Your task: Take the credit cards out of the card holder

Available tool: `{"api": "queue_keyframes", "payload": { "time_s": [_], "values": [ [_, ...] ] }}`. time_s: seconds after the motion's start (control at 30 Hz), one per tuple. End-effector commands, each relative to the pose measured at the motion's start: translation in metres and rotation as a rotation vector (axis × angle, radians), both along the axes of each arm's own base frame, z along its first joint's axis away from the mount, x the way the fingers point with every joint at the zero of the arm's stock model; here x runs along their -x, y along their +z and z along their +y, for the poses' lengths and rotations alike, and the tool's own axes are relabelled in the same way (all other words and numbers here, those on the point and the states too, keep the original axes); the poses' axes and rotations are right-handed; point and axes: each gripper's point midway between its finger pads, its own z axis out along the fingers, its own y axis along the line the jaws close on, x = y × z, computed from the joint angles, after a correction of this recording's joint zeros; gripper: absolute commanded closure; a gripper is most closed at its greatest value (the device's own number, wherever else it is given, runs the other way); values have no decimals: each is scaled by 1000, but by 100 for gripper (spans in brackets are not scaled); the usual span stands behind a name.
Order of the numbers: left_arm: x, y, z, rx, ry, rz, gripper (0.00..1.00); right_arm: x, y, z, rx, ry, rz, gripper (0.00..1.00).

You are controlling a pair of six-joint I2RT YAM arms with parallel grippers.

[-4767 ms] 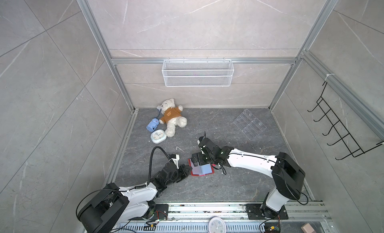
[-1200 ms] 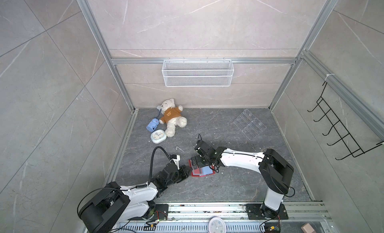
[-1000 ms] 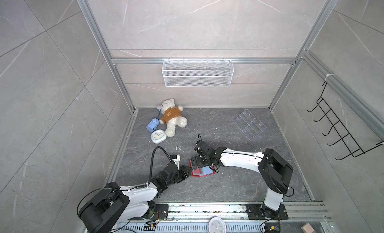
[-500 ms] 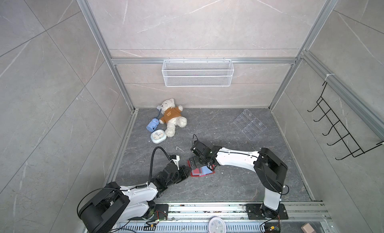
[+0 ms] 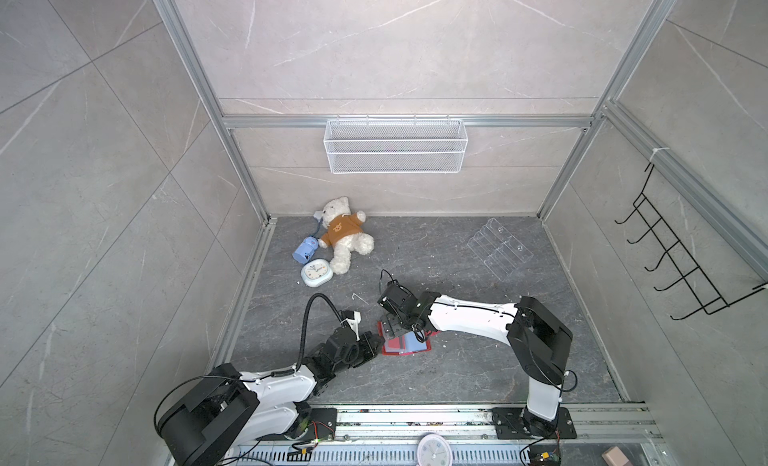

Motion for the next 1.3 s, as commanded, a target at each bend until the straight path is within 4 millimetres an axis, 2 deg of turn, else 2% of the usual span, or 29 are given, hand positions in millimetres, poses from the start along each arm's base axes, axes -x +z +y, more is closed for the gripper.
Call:
{"api": "queue_keyframes", "payload": {
  "time_s": [0.0, 0.2, 0.4, 0.7, 1.27],
  "values": [
    [-11, 20, -8, 27, 0, -73, 100, -1, 0, -15, 73, -6, -12, 9],
    [-11, 18, -7, 21, 5, -64, 100, 0, 13, -17, 37, -18, -34, 9],
    [-11, 19, -9, 25, -1, -69, 100, 7, 27, 5, -112, 17, -12, 8],
    [-11, 20, -10, 28, -4, -73, 100, 8, 13, 18, -111, 38, 31, 8],
    [-12, 21, -13, 29, -12, -74, 100, 10, 1, 23, -107, 46, 55, 8]
  ]
}}
